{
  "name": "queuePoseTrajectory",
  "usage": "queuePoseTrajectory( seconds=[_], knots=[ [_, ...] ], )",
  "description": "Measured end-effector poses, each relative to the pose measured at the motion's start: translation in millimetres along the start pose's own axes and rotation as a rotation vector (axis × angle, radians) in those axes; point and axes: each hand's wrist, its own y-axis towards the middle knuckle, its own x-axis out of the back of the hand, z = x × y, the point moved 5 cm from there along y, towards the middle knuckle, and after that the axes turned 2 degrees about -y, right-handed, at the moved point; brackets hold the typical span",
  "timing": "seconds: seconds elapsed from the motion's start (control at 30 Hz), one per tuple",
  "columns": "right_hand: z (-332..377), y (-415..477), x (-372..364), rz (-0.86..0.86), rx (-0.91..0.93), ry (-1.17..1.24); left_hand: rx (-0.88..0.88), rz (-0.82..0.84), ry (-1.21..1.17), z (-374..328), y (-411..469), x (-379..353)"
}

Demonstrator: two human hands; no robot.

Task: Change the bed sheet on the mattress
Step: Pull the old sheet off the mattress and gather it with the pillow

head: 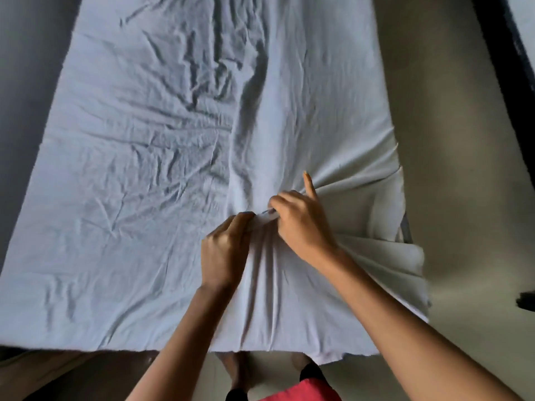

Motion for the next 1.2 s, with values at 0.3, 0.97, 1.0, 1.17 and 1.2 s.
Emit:
queuePoseTrajectory(
  seconds=[0.3, 0.97, 1.0, 1.17, 1.2],
  knots=[
    [4, 2, 48, -0.301, -0.22, 0.152, 0.463, 0.464, -0.066, 87, -68, -21],
    [140, 62, 15, -0.299, -0.001, 0.212, 0.297, 0.253, -0.009, 195, -68, 94],
    [141, 62, 17, -0.295, 0.004, 0.195, 0.306, 0.229, 0.03, 203, -71, 98],
    [163, 55, -43, 0.161, 0.144, -0.183, 0.309, 0.081, 0.167, 203, -73, 132],
    [175, 51, -59, 0.294, 0.229, -0.26, 0.248, 0.042, 0.164, 199, -75, 138]
  ],
)
